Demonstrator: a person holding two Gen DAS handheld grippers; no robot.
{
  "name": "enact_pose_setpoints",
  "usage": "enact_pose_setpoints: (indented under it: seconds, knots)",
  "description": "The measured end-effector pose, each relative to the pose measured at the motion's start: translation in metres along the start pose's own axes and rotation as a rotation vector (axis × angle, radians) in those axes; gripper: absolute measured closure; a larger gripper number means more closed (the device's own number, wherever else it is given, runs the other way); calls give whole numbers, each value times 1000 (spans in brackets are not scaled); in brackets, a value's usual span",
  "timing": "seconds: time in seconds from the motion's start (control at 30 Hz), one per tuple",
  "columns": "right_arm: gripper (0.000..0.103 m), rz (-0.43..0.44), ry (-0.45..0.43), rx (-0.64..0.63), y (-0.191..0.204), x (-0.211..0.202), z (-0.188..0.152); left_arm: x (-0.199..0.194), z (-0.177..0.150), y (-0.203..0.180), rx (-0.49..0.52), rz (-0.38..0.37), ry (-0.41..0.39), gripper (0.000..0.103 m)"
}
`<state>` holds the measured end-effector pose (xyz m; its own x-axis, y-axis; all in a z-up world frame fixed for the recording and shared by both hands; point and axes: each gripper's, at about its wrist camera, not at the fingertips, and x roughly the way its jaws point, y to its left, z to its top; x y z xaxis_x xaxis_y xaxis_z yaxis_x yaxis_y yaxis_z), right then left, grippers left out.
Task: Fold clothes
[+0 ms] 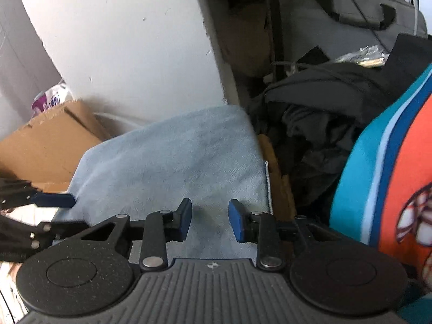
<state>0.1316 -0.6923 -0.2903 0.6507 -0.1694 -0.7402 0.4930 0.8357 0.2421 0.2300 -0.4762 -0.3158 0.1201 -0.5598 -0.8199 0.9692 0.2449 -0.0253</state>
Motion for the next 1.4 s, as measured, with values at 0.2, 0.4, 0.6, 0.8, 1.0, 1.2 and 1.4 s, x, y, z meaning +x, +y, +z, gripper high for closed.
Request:
enact_pose_setpoints:
  seconds: [0.2,0.4,0.6,0.8,1.0,1.2,1.4]
  knots:
    - [65,2,-50,-16,7,1,20,-5,11,9,34,45,-15,65]
    - [65,-19,-66,-55,17,23,42,6,23,15,51,61,-12,62]
    - [66,-77,-82,-88,13,41,55,9,32,15,39,76,-22,62]
    - [66,-45,-58,-53,-1,59,55,9,28,17,14,62,-14,62]
    - [66,-39,-1,-52,-2,71,56,3,25,20,-2,56,0,62]
    - [65,2,-1,-51,8,44,49,-21,23,2,33,23,2,71]
    - [65,120,16,-69,27,11,13,-46,21,-21,58,-56,11,75]
